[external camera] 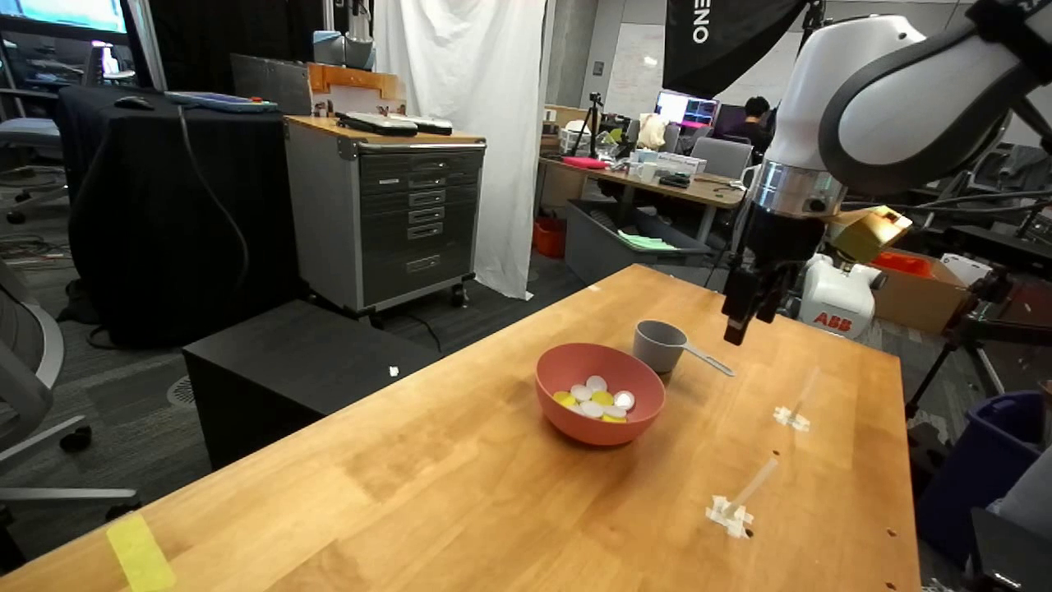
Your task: Pour the contents of the grey pot in the peach bowl
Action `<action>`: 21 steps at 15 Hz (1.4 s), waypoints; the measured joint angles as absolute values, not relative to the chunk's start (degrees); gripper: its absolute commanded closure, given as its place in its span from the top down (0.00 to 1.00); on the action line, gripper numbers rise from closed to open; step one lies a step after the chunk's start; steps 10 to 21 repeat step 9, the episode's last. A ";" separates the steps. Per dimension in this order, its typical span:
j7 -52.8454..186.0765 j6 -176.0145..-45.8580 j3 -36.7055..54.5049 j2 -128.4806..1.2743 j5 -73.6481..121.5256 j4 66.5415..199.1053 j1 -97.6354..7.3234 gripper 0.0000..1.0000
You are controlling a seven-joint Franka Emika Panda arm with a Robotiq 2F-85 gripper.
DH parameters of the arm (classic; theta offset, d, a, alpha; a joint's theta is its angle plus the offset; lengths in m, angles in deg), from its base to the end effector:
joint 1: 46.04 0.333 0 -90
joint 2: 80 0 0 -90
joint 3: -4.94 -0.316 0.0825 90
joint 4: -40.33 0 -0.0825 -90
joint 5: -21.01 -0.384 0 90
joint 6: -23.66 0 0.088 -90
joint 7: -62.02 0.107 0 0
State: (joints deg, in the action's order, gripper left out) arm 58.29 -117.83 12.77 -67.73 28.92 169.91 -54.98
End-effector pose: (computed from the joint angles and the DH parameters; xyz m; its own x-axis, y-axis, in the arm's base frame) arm 0.5145 -0.1550 0.2667 0.9929 -0.1170 -0.0195 -0.1141 -0.9870 0.1128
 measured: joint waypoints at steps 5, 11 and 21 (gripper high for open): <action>59.14 -109.14 12.80 -71.90 32.21 170.91 -54.09 1.00; 59.14 -108.92 12.83 -72.05 32.27 171.19 -54.09 1.00; 59.14 -108.92 12.83 -72.05 32.27 171.19 -54.09 1.00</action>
